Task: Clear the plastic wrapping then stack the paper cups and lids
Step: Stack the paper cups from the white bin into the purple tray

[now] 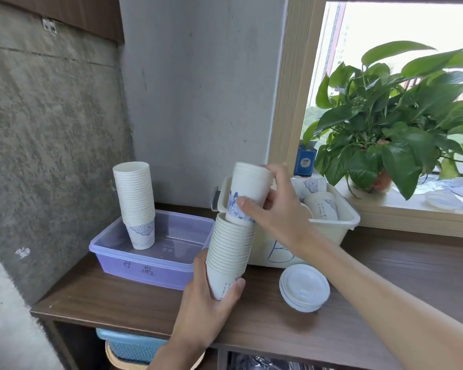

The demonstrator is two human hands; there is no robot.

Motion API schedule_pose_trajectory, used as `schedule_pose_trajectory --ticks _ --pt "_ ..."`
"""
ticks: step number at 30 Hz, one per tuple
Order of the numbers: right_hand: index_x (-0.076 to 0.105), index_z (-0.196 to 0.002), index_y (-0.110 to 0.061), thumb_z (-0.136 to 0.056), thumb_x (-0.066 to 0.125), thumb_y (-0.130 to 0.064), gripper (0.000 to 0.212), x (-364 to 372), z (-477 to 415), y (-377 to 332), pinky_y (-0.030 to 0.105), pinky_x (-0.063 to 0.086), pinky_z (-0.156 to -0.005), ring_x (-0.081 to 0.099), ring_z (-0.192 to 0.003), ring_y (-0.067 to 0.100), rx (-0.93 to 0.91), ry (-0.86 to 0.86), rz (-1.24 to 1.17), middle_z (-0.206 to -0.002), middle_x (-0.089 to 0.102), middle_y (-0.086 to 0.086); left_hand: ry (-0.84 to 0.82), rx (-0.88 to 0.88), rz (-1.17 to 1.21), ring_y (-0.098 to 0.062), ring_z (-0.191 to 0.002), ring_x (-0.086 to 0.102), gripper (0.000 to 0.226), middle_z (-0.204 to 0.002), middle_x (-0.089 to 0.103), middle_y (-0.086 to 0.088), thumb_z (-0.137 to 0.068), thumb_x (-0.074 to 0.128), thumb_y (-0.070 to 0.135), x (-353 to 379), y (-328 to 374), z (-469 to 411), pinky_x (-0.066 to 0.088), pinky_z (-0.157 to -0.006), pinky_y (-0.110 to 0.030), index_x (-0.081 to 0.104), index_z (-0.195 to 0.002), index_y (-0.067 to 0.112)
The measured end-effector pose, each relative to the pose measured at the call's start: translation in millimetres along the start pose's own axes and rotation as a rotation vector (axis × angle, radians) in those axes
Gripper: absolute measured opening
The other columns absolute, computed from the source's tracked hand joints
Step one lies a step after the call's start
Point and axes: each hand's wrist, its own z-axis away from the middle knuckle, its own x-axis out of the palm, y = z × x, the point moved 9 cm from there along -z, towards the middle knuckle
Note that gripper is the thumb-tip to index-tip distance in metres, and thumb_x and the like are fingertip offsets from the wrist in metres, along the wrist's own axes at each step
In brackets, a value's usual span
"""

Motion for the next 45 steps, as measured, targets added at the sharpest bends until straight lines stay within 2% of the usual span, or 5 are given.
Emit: schedule_pose_trajectory --ticks 12,23,28,37,45 --pt "0.061 -0.127 -0.029 -0.093 0.06 -0.031 0.034 23 30 2 0.019 0.029 -0.111 0.037 -0.121 -0.022 -0.1 -0.171 0.308 -0.136 0.055 -0.011 -0.007 0.011 0.003 0.002 -0.095 0.061 0.055 -0.106 0.058 0.035 -0.08 0.072 0.05 -1 4 0 0.044 -0.07 -0.008 0.034 -0.119 0.054" --pt "0.061 -0.127 -0.019 -0.101 0.043 -0.033 0.035 5 27 1 0.006 0.032 -0.099 0.047 -0.121 -0.007 -0.088 -0.234 0.314 -0.131 0.059 -0.004 -0.018 0.033 -0.038 0.005 -0.103 0.057 0.064 -0.115 0.05 0.04 -0.08 0.072 0.049 1 5 1 0.043 -0.074 -0.007 0.029 -0.127 0.054" --pt "0.07 -0.105 -0.018 -0.089 0.017 -0.059 0.068 -48 0 35 0.038 0.033 -0.106 0.046 -0.123 0.016 0.021 -0.148 0.719 -0.123 0.062 -0.004 -0.013 0.039 -0.016 0.009 -0.103 0.056 0.062 -0.113 0.051 0.041 -0.082 0.075 0.039 1 5 0 0.042 -0.075 -0.003 0.031 -0.122 0.057" --pt "0.06 -0.119 -0.045 -0.066 -0.032 -0.076 0.11 -67 3 71 0.045 0.018 -0.106 0.027 -0.135 0.022 0.163 -0.35 1.253 -0.145 0.044 -0.006 0.006 0.045 -0.015 0.01 -0.103 0.056 0.069 -0.114 0.052 0.042 -0.08 0.076 0.037 0 6 0 0.042 -0.076 -0.009 0.028 -0.116 0.069" --pt "0.042 -0.139 -0.024 -0.08 -0.006 -0.075 0.092 -67 3 70 0.044 0.021 -0.107 0.022 -0.139 0.02 0.187 -0.349 1.237 -0.155 0.027 -0.007 0.008 0.061 -0.02 0.007 -0.102 0.057 0.065 -0.112 0.053 0.039 -0.08 0.076 0.036 0 8 1 0.043 -0.075 -0.006 0.031 -0.114 0.068"
